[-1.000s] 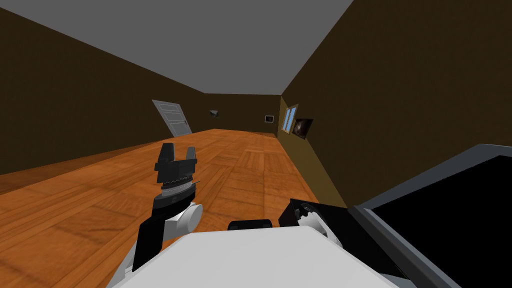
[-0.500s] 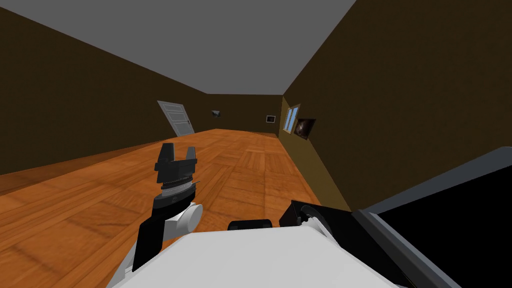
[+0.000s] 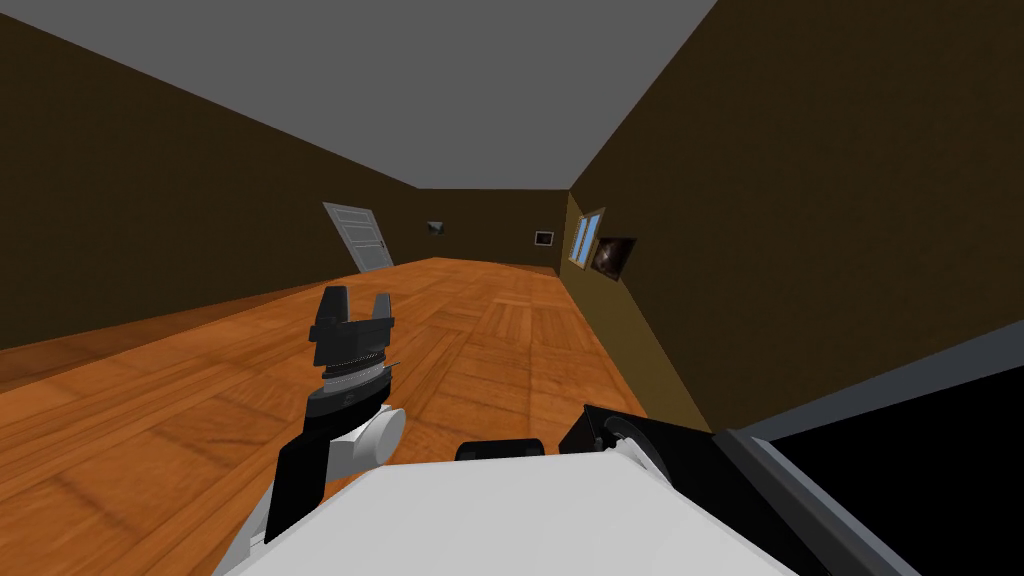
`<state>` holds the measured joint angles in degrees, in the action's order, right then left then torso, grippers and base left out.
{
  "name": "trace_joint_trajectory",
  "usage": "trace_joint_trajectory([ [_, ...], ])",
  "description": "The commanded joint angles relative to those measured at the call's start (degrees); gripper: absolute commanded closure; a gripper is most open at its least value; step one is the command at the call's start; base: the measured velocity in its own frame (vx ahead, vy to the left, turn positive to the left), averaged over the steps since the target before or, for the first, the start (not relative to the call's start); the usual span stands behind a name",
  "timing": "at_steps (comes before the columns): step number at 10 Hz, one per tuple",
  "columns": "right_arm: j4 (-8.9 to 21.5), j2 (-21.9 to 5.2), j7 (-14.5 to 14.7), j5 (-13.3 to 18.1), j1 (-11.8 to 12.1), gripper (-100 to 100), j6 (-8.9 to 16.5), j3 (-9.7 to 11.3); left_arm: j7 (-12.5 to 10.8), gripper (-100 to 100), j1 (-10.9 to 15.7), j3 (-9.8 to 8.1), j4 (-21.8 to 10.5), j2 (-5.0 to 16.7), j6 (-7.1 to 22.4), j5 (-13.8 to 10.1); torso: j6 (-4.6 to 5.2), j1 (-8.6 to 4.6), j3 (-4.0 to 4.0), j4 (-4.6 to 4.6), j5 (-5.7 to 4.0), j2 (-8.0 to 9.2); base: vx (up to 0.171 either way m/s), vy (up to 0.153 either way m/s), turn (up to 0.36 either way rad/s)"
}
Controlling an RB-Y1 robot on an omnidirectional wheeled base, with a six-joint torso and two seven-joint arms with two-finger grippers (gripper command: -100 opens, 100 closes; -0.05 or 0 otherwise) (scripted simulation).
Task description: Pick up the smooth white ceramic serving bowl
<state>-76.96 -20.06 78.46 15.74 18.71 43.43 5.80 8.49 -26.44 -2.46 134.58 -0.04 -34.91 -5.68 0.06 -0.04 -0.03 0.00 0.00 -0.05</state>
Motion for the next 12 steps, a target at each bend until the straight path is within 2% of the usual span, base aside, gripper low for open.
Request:
trace_joint_trajectory([
  [1,0.00,0.00,0.00,0.00,0.00,100,0.00,0.00,0.00,0,0.00,0.00,0.00,0.00,0.00,0.00,0.00,0.00,0.00,0.00,0.00,0.00,0.000,0.000,0.000],
  [5,-0.02,0.03,-0.08,-0.05,0.00,100,0.01,-0.05,0.00,0,0.00,0.00,0.00,0.00,0.00,0.00,-0.05,0.05,0.00,-0.01,0.03,0.02,0.000,0.000,0.000],
  [6,-0.01,0.03,-0.09,-0.05,0.00,0,0.01,-0.05,0.00,0,0.00,0.00,0.00,0.00,0.00,0.00,-0.05,0.06,0.01,-0.01,0.04,0.02,0.000,0.000,0.000],
  [7,-1.86,-0.01,1.23,-0.58,0.42,100,1.17,-0.22,0.00,0,0.00,0.00,0.00,0.00,0.00,0.00,-0.05,0.07,0.01,-0.01,0.04,0.02,-0.016,0.015,-0.068],
  [10,-5.96,0.09,3.75,-1.71,1.21,100,3.87,-0.62,0.00,0,0.00,0.00,0.00,0.00,0.00,0.00,-0.06,0.23,0.07,0.01,0.10,0.14,-0.024,0.024,-0.056],
  [11,-5.33,0.19,3.05,-1.33,1.27,100,3.29,-0.50,0.00,0,0.00,0.00,0.00,0.00,0.00,0.00,-0.07,0.24,0.07,0.02,0.12,0.13,-0.008,0.011,-0.009],
  [12,-5.50,0.20,3.23,-1.38,1.30,0,3.51,-0.51,0.00,0,0.00,0.00,0.00,0.00,0.00,0.00,-0.08,0.19,0.05,0.01,0.12,0.09,0.000,0.000,0.000],
])
